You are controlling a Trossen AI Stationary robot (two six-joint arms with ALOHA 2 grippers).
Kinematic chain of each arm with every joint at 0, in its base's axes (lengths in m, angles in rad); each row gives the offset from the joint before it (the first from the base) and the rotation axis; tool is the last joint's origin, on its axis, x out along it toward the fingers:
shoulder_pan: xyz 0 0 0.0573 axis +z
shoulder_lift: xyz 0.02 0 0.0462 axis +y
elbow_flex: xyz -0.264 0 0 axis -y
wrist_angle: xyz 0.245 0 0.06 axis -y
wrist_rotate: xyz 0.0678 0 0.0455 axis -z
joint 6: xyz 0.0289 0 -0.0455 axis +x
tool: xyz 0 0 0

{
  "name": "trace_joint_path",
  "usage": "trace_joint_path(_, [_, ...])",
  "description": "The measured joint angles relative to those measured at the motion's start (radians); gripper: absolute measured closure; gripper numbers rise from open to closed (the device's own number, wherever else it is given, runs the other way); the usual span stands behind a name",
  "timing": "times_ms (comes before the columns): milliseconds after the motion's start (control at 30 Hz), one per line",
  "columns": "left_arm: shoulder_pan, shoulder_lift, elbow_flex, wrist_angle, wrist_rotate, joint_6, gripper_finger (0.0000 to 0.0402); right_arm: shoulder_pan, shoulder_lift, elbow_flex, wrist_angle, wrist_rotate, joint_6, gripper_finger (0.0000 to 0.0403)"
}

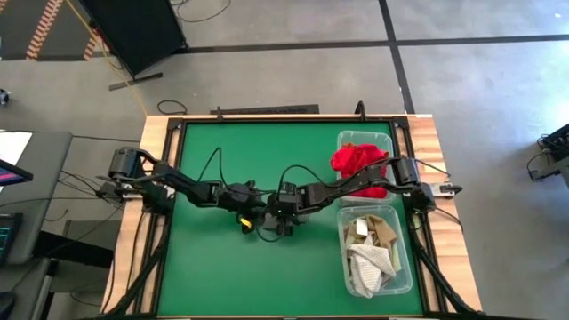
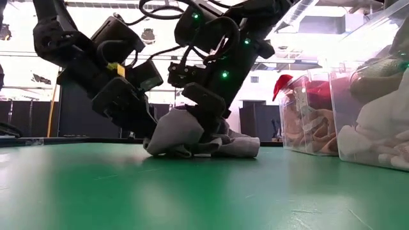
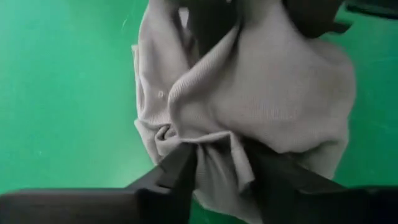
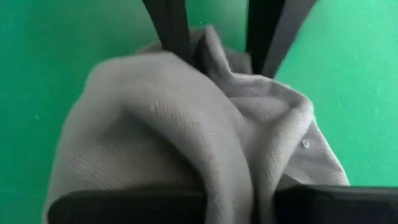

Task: Sort towels by color in basket
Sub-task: Put the grey towel into the top transparent bin

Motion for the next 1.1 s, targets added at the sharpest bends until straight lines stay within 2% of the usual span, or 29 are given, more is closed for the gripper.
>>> trace_joint_path(133, [0.000, -0.065, 0.000, -0.074, 0.000, 0.030, 0.0233, 0.004, 0.002, 0.043, -0.078, 0.000, -0.014, 0.0354])
trace_joint_path(300, [0.000, -0.244, 0.000, -0.218, 0.001, 0.071, 0.0207, 0.023, 0.008, 0.150, -0.299, 0.025, -0.017, 0.0354])
trace_joint_path(533, [0.000, -0.533, 0.000, -0.441, 0.001, 0.074, 0.0203, 0.045, 0.011, 0.337, -0.663, 0.216, 0.012, 0.0354])
trace_joint_path(700, [-0.001, -0.680, 0.000, -0.589, 0.000, 0.062, 0.0203, 0.047, 0.010, 0.452, -0.904, 0.333, 0.086, 0.0354])
trace_joint_path(900, [-0.001, -0.732, -0.045, -0.621, -0.003, 0.021, 0.0203, 0.049, -0.001, 0.576, -1.161, 0.434, 0.177, 0.0354])
trace_joint_path(1100, [-0.014, -0.722, -0.116, -0.582, -0.009, -0.006, 0.0203, 0.047, -0.124, 0.587, -1.227, 0.460, 0.217, 0.0354])
